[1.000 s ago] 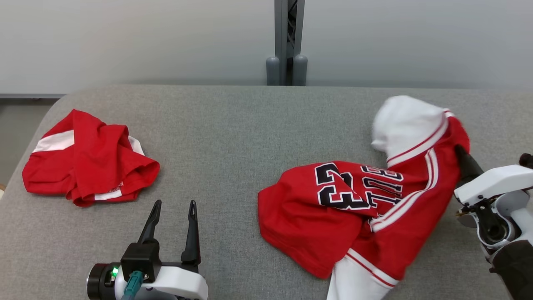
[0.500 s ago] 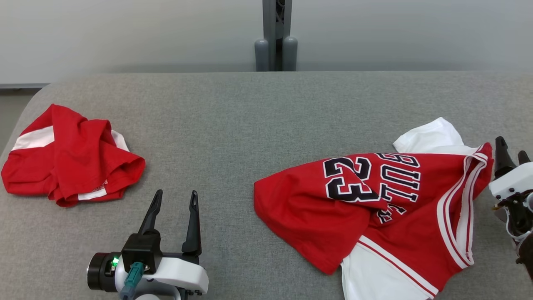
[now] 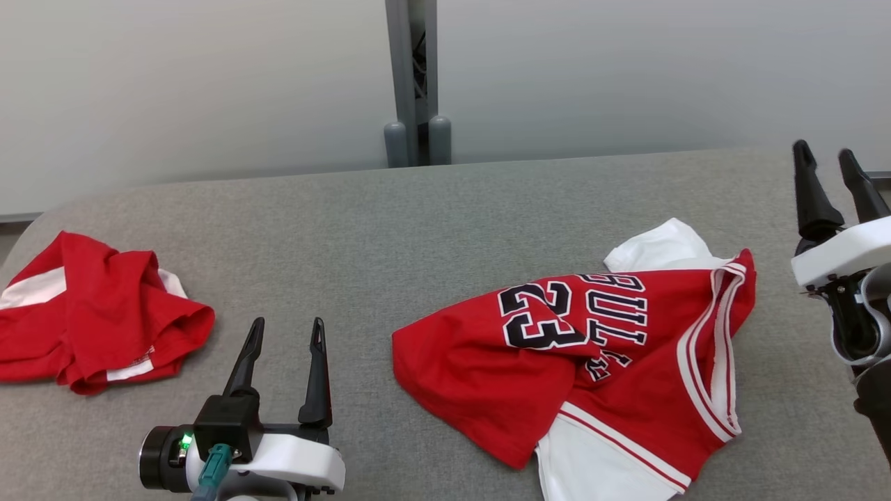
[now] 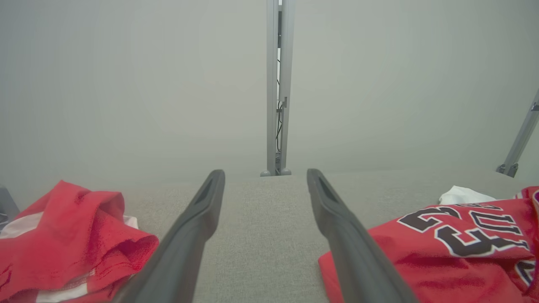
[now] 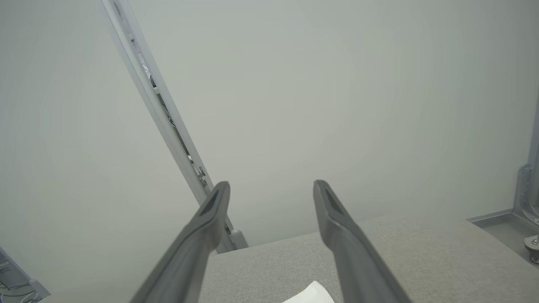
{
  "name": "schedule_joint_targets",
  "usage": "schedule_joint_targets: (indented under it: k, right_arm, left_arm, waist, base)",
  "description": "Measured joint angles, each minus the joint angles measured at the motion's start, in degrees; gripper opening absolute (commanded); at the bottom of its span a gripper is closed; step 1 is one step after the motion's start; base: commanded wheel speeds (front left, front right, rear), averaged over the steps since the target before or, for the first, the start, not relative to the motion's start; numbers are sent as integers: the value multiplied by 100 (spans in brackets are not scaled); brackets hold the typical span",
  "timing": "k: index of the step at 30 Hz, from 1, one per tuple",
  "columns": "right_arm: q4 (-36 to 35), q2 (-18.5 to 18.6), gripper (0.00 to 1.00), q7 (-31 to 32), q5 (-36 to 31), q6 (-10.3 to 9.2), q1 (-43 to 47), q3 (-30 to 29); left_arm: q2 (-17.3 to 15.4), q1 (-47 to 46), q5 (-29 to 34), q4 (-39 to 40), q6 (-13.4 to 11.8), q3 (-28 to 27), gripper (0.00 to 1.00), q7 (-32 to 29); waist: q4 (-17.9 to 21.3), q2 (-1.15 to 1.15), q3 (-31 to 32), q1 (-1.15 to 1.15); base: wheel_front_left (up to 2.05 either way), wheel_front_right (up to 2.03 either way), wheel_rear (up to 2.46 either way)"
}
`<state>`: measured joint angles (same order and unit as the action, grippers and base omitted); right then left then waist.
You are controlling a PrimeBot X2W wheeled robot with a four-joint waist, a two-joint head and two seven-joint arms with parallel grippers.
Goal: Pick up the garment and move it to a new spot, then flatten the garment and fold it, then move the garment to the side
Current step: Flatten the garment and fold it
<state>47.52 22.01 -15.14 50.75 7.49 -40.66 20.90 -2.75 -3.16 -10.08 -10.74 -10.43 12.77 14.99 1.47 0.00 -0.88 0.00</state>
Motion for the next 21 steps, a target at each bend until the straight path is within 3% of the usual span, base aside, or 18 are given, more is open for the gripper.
schedule_joint_targets:
  k: [6,13,21]
  right_arm:
    - [-2108,-163,100,-1,-1617,0,1104,-789]
    - [-3704,-812,100,-1,-3147,1,2527,-1259]
    - [-3810,-1285,100,0,-3715,1,3337,-1477]
  left_arm:
    - [1,34,0,247,0,-18,100,0]
    - [-1,54,-35,250,-7,30,100,0]
    - [-1,84,-71,36,4,101,100,0]
  waist:
    - [183,0,83,0]
    - [332,0,104,0]
    - [378,0,112,0]
  base:
    - [0,0,0]
    - [0,0,0]
    - [0,0,0]
